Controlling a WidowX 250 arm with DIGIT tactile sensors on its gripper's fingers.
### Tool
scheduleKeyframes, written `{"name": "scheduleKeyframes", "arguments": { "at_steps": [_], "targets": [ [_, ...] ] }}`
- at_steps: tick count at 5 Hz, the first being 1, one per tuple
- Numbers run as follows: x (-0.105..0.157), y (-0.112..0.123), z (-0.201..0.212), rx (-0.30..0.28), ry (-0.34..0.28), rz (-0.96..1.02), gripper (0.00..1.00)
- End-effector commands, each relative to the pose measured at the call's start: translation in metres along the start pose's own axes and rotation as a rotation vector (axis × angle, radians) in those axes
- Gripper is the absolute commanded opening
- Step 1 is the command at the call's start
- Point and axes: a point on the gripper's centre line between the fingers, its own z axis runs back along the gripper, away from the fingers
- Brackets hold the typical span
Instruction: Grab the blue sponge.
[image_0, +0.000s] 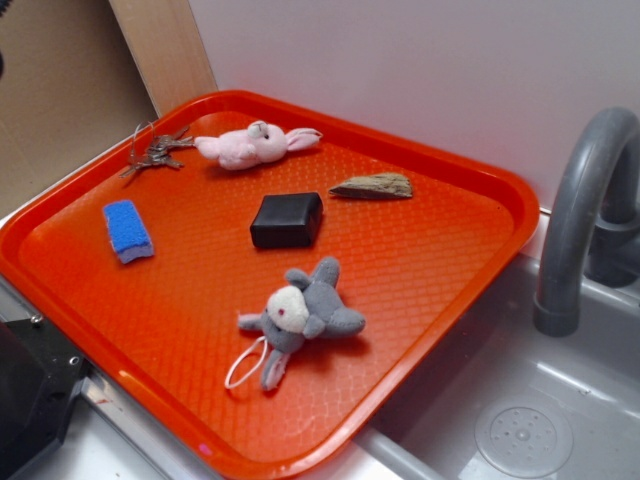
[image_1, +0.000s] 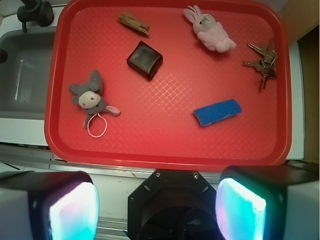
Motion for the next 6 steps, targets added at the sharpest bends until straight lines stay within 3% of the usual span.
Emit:
{"name": "scheduleKeyframes", "arguments": {
  "at_steps": [1, 3, 5, 6],
  "targets": [
    [0.000, 0.000, 0.000, 0.000, 0.000, 0.000, 1.00],
    [0.037, 0.019, -0.011, 0.022, -0.082, 0.296, 1.00],
    [0.054, 0.061, -0.040, 0.162, -0.211, 0.661, 1.00],
    [0.052, 0.083, -0.069, 0.207, -0.211, 0.818, 1.00]
  ]
}}
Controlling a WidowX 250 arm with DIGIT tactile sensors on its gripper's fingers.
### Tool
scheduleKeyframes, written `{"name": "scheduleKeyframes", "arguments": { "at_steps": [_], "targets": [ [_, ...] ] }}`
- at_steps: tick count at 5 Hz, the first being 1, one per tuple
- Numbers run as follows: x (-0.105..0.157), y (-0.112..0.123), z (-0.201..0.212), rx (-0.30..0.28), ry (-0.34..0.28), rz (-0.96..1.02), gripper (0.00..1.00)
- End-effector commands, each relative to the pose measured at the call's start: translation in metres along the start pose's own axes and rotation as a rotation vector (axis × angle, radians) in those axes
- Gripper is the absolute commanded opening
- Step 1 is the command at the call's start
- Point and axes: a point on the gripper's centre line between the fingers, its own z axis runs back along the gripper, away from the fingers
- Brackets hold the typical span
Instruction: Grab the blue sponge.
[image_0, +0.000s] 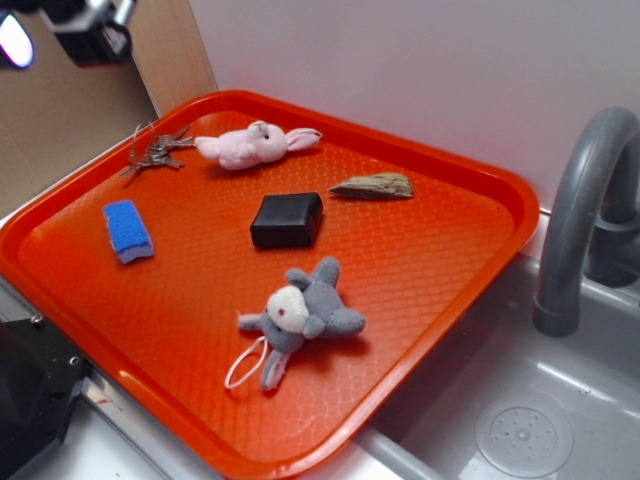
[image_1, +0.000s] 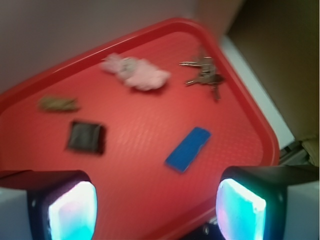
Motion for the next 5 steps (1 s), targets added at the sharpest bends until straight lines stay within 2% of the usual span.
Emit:
{"name": "scheduleKeyframes", "arguments": {
  "at_steps": [1, 2, 3, 5],
  "targets": [
    [0.014, 0.038, -0.055, 0.063, -0.040, 0.290, 1.00],
    [0.020, 0.043, -0.085, 0.056, -0.024, 0.310, 1.00],
    [0.017, 0.044, -0.111, 0.029, 0.023, 0.302, 1.00],
    [-0.003, 0.039, -0.140, -0.074, 0.165, 0.283, 1.00]
  ]
}}
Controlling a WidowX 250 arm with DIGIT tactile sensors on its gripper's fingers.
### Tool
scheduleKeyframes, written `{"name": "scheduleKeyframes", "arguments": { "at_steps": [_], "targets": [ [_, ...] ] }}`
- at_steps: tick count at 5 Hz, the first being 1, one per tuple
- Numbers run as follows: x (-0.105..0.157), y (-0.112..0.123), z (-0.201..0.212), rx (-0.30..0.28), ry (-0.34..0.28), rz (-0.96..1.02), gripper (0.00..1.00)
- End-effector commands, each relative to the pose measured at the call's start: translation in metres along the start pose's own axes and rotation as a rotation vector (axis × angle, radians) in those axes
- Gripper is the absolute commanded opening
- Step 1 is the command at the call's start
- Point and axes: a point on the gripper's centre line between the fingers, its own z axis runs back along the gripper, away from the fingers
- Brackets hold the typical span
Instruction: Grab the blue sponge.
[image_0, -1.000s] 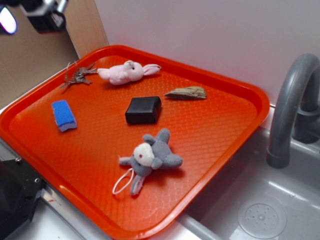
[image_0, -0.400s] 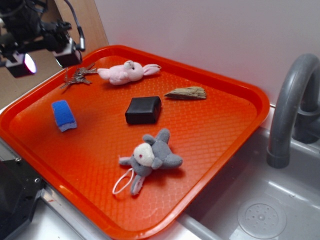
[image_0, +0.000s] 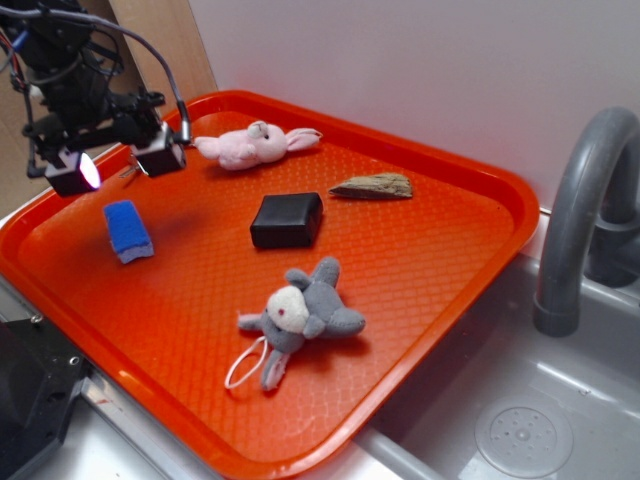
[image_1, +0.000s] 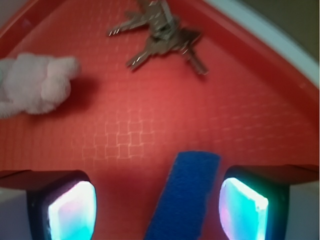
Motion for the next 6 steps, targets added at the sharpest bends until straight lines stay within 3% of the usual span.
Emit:
{"name": "scheduleKeyframes", "arguments": {
  "at_steps": [1, 2, 3, 5, 6],
  "targets": [
    [-0.015, 0.012, -0.015, -0.039, 0.087, 0.007, 1.00],
    [-0.020, 0.015, -0.022, 0.008, 0.080, -0.014, 1.00],
    [-0.023, 0.011, -0.019, 0.059, 0.013, -0.080, 0.00],
    [-0.029, 0.003, -0.021, 0.058, -0.037, -0.195, 0.00],
    [-0.029, -0.009, -0.009, 0.106, -0.068, -0.324, 0.00]
  ]
}}
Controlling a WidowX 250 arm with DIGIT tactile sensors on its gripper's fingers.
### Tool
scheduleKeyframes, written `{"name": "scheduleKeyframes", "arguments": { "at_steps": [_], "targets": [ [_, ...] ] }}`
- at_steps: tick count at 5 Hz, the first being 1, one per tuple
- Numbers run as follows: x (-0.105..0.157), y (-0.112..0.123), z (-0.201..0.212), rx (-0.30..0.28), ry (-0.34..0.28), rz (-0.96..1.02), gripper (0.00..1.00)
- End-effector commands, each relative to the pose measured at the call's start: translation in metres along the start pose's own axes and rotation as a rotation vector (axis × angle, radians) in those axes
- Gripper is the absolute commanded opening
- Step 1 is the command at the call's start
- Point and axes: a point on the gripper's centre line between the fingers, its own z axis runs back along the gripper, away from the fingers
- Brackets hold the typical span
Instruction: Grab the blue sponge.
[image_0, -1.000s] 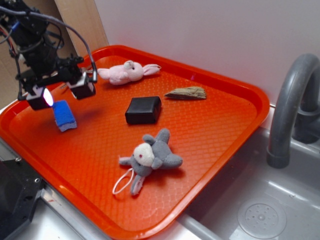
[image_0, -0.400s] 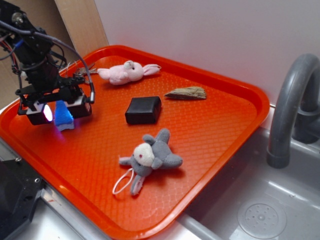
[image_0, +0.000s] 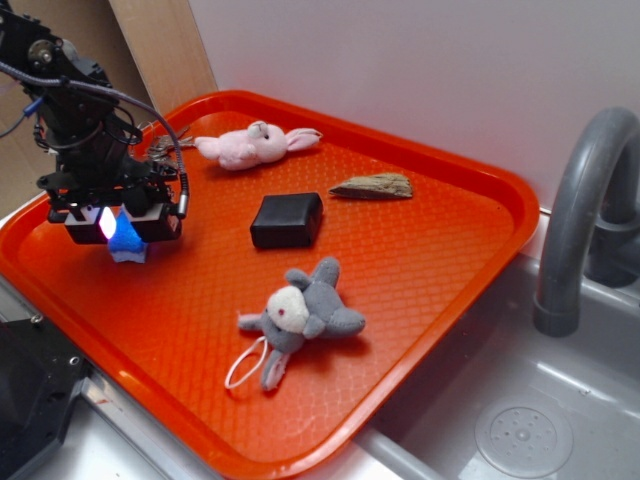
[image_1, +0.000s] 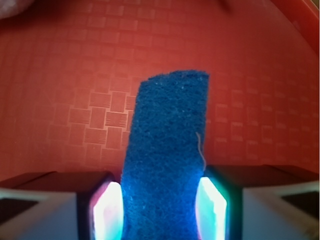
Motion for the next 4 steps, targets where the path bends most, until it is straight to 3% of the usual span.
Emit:
{"name": "scheduleKeyframes", "arguments": {
  "at_steps": [1, 2, 3, 4],
  "targets": [
    [0.003, -0.041, 0.065, 0.056, -0.012, -0.390, 0.00],
    [0.000, -0.076, 0.113, 0.014, -0.013, -0.521, 0.00],
    [0.005, -0.085, 0.156, -0.034, -0.019, -0.569, 0.00],
    [0.008, -0.079, 0.190, -0.080, -0.057, -0.600, 0.00]
  ]
}}
